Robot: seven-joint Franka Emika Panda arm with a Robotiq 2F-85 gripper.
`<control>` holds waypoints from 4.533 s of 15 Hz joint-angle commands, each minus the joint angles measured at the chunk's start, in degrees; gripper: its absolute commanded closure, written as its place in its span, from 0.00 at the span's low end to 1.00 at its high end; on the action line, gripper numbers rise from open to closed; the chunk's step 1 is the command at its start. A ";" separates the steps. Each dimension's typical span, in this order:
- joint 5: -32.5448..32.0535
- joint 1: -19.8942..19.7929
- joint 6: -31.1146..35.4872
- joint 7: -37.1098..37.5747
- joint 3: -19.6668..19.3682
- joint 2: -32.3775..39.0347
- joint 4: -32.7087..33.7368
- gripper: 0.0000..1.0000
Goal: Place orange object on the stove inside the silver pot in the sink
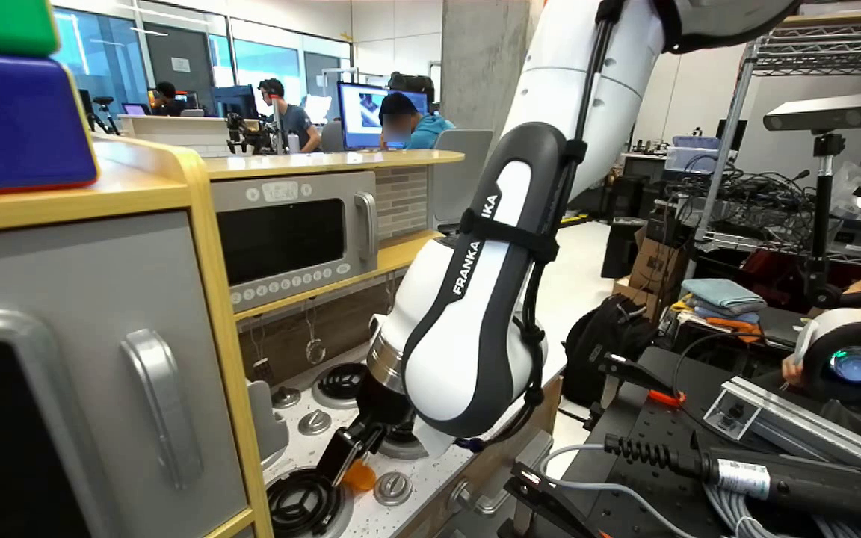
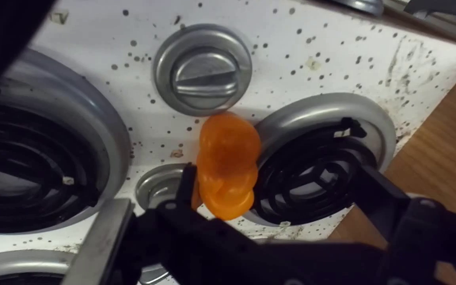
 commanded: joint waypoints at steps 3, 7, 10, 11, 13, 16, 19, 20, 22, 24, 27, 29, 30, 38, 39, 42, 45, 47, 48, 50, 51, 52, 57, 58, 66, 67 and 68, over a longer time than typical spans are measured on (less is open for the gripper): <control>2.53 3.48 -1.45 4.00 -2.90 3.32 6.84 0.00; 4.36 4.42 -3.35 6.89 -2.57 4.30 8.47 0.32; 6.11 4.80 -6.32 8.95 -2.05 4.61 9.28 0.58; 6.54 4.80 -7.23 9.46 -1.96 4.70 9.57 0.65; 7.28 4.29 -8.03 10.27 -1.45 4.51 9.82 0.79; 7.68 1.50 -10.36 10.23 -0.09 1.82 7.79 0.82; 7.36 -5.69 -12.49 8.97 4.80 -3.52 2.43 0.82; 7.83 -8.13 -12.53 9.14 5.92 -5.50 0.86 0.82; 9.00 -12.23 -12.65 9.82 6.99 -8.59 -0.84 0.82; 11.92 -13.72 -14.38 11.69 4.53 -10.98 -0.89 0.82; 16.60 -13.43 -14.06 13.55 -1.09 -10.02 2.41 0.82; 19.23 -12.35 -13.62 15.35 -5.03 -7.88 5.28 0.82; 20.52 -11.90 -14.01 16.57 -6.66 -6.73 6.78 0.82; 30.24 -6.12 -25.19 32.11 -16.50 4.32 22.16 0.82; 31.51 -5.44 -26.24 34.54 -17.15 5.19 23.71 0.82; 33.79 -3.63 -29.08 40.23 -18.95 8.38 28.96 0.82; 33.55 -2.83 -30.72 43.64 -19.92 10.39 32.42 0.82; 32.92 -2.66 -32.34 45.70 -20.51 11.72 34.77 0.82; 32.40 -2.16 -33.54 46.81 -21.55 11.95 35.23 0.82; 31.77 -1.78 -37.01 48.62 -22.55 11.78 35.66 0.31; 31.56 -1.93 -38.21 48.57 -22.39 11.30 35.47 0.26; 31.00 -1.92 -40.41 48.14 -22.33 10.36 34.92 0.18; 25.24 2.07 -48.19 43.99 -24.22 0.26 24.33 0.00; 23.90 2.80 -48.92 42.49 -24.29 -2.42 21.61 0.00; 17.35 6.08 -60.45 33.77 -25.11 -23.04 5.15 0.00; 18.74 5.41 -57.98 35.31 -24.74 -16.82 10.68 0.00; 18.46 5.44 -59.03 34.85 -24.67 -19.05 9.06 0.00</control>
